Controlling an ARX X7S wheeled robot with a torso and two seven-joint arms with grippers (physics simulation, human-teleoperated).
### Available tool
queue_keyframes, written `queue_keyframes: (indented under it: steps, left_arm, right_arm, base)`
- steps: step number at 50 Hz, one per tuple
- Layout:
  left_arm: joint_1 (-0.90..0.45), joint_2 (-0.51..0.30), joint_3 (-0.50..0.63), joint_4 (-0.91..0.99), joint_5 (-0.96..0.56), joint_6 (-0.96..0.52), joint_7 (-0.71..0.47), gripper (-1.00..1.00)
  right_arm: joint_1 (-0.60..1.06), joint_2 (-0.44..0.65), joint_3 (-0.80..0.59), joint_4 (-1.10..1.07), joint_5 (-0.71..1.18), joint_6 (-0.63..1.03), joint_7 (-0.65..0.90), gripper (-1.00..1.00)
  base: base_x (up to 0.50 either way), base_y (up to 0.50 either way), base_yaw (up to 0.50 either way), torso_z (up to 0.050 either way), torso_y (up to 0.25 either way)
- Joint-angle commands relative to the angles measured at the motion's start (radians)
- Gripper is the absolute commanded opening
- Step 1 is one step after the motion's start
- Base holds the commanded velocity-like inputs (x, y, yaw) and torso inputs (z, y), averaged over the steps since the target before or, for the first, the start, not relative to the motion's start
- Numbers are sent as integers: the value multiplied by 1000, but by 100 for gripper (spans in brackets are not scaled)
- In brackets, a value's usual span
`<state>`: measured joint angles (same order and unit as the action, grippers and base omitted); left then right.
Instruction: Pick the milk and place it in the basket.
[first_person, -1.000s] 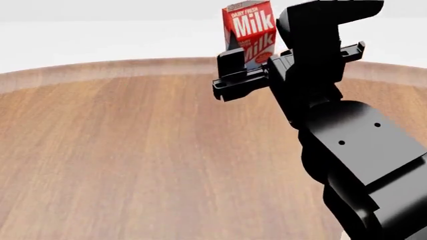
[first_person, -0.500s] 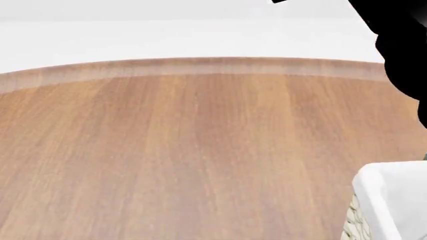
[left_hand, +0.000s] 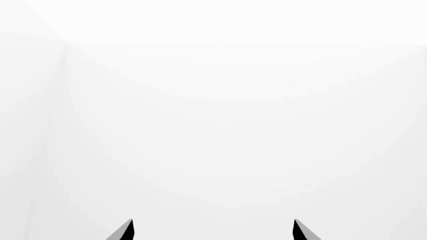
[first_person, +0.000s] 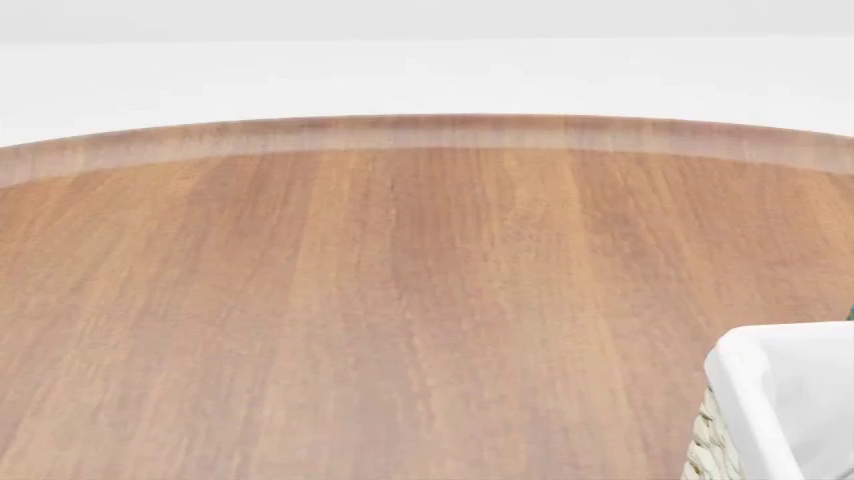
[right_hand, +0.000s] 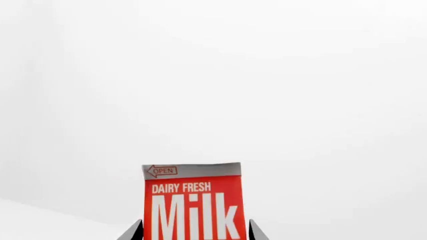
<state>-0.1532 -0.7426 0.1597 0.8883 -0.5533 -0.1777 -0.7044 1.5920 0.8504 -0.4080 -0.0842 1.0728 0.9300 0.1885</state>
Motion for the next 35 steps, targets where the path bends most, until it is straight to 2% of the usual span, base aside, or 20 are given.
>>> queue_keyframes:
  steps: [1, 15, 17, 18, 19, 22, 35]
  left_arm:
    - [-5, 0, 3, -2, 0, -1, -2, 100]
    - [3, -2, 5, -1, 5, 5, -4, 100]
    - [4, -3, 4, 0, 5, 5, -5, 100]
    - [5, -2, 5, 0, 5, 6, -5, 100]
    - [6, -1, 5, 0, 7, 7, -5, 100]
    - [10, 0, 9, -2, 13, 9, -4, 100]
    - [16, -3, 9, -2, 15, 13, -6, 100]
  right_arm:
    - [50, 124, 95, -75, 22, 80, 45, -100]
    - [-74, 271, 232, -126, 174, 115, 112, -100]
    - [-109, 292, 255, -135, 199, 113, 121, -100]
    - [-124, 303, 261, -127, 241, 152, 171, -100]
    - [-155, 312, 275, -143, 232, 121, 150, -100]
    - [-226, 323, 308, -140, 257, 96, 155, -100]
    - [-307, 327, 306, -120, 265, 95, 159, -100]
  base:
    - [0, 0, 0, 0, 0]
    - [0, 0, 0, 1, 1]
    - [0, 0, 0, 0, 0]
    - [0, 0, 0, 0, 0]
    - [0, 0, 0, 0, 0]
    - [0, 0, 0, 0, 3]
    - [0, 0, 0, 0, 1]
